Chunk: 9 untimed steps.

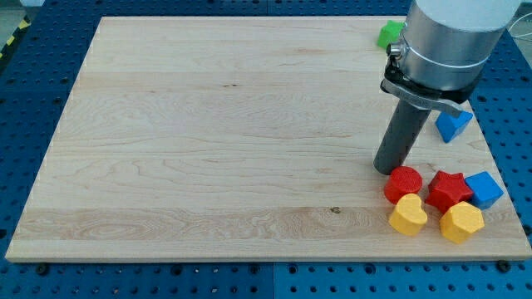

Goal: Push blue triangle towards blue cube

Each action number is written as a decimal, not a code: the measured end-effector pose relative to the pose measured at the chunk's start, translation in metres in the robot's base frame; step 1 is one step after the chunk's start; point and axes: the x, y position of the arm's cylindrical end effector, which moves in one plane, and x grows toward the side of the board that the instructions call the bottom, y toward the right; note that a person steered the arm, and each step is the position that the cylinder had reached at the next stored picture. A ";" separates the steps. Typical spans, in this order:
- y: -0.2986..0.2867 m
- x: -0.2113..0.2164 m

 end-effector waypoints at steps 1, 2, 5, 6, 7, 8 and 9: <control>0.000 -0.003; 0.001 -0.045; 0.064 -0.015; 0.106 -0.015; 0.146 -0.034; 0.150 -0.074; 0.133 -0.092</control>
